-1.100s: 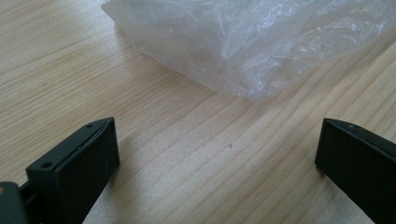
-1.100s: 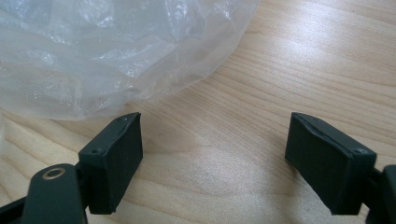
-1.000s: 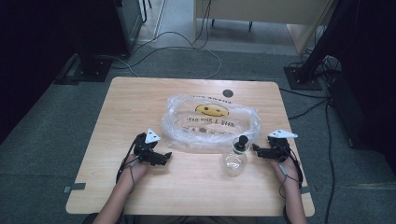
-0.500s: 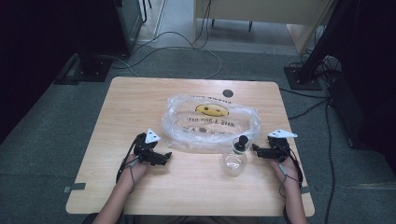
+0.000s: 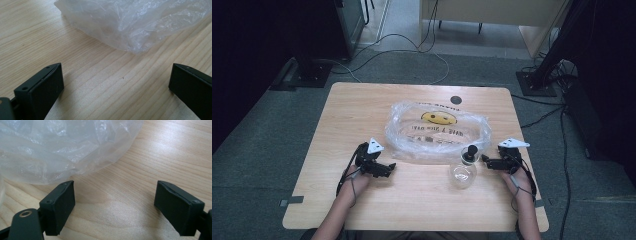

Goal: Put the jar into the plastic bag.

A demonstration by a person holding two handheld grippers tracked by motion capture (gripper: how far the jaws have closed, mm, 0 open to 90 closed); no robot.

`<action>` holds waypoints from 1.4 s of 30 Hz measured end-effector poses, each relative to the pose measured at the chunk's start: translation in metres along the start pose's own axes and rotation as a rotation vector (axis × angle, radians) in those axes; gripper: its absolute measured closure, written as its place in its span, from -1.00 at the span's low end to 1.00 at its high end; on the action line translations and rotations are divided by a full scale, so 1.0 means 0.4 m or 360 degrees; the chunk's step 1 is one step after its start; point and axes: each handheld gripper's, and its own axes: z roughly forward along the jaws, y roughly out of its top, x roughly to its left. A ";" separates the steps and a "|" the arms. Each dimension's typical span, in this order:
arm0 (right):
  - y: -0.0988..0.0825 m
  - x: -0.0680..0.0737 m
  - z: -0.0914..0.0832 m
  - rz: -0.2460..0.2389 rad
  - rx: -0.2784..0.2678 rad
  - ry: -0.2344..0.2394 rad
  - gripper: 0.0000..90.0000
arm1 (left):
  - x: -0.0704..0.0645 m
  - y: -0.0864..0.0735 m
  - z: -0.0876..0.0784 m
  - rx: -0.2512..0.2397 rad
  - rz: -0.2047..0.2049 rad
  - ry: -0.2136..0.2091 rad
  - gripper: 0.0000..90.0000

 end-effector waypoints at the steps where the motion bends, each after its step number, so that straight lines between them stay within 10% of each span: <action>1: 0.000 0.000 0.000 -0.0001 -0.0001 0.0001 -0.63 | 0.000 0.000 0.000 0.0000 0.0000 0.0000 -1.00; 32: 0.004 0.005 0.004 0.0023 0.0003 -0.0027 -0.63 | 0.000 0.000 0.000 -0.0001 0.0000 0.0000 -1.00; 42: 0.022 0.014 -0.014 -0.0012 0.0145 0.0030 -0.60 | 0.000 0.000 0.000 -0.0001 0.0000 0.0000 -1.00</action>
